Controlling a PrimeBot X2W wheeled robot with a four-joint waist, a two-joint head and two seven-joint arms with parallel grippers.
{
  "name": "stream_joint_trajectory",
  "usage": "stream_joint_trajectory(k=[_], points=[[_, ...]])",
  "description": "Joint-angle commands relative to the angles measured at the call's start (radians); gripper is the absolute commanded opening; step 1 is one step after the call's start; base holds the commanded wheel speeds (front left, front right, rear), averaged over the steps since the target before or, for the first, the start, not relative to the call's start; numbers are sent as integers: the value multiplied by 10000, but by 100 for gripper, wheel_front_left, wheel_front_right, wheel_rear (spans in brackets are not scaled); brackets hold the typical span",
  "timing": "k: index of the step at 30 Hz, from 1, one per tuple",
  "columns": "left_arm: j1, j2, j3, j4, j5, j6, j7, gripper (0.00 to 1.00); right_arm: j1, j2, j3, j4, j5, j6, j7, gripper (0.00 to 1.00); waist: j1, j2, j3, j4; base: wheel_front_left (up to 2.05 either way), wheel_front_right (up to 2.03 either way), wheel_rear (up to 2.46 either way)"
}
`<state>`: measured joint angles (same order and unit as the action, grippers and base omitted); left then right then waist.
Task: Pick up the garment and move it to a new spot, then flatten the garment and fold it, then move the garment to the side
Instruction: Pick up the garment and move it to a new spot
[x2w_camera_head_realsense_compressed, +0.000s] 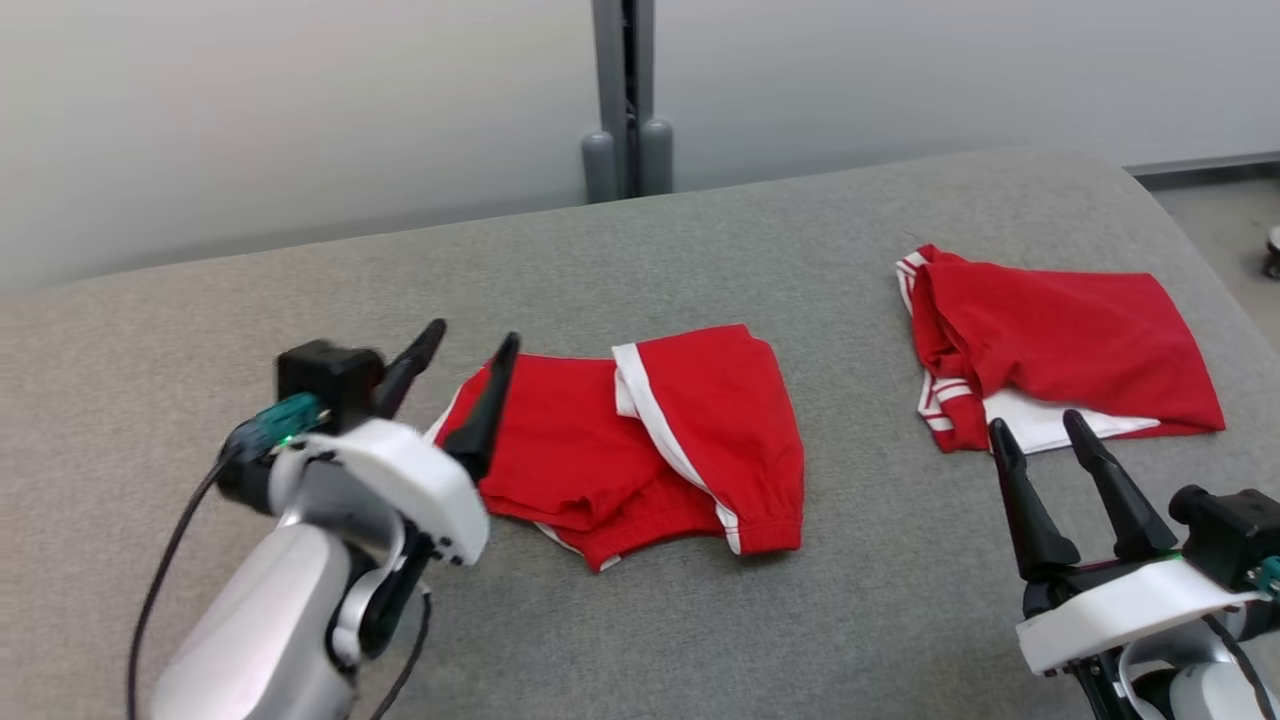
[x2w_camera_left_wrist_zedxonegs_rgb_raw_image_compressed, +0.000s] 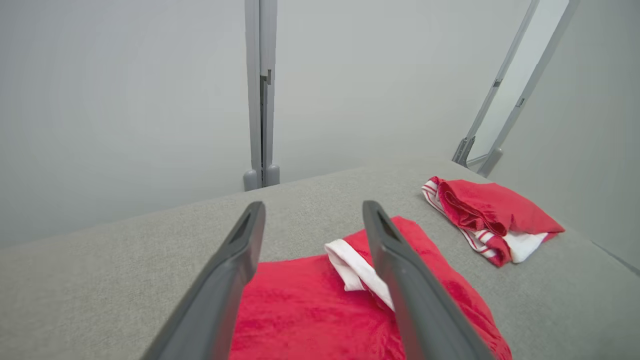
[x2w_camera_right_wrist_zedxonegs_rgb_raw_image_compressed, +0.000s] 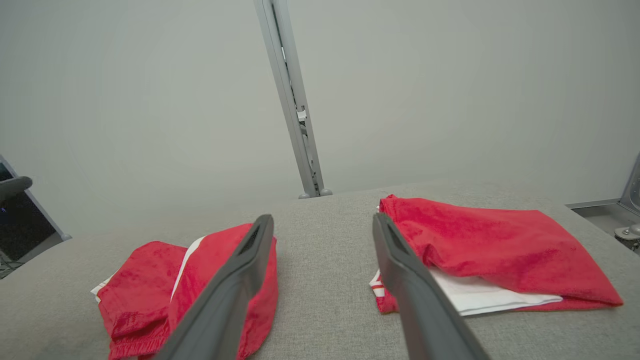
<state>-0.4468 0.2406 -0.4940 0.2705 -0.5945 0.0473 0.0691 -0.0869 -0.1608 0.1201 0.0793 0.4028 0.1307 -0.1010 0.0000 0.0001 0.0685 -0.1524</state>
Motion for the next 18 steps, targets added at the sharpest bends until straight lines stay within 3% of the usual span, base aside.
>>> stream_joint_trajectory(k=[1, 10, 18], points=[[299, 171, 186, -228, -70, 104, -191, 100, 141, -65, -88, -74, -61, 1, -91, 100, 0, -1, -163, 242, 0, 0, 0], [2209, 993, 1259, -1877, 49, 998, -1849, 100, 837, 55, -512, -539, -182, 1, -296, 100, 0, -1, -581, 808, 0, 0, 0], [3832, 949, 1664, -2716, 58, 1611, -2801, 100, 1234, 245, -640, -754, -149, 1, -413, 100, 0, -1, -695, 909, 0, 0, 0]])
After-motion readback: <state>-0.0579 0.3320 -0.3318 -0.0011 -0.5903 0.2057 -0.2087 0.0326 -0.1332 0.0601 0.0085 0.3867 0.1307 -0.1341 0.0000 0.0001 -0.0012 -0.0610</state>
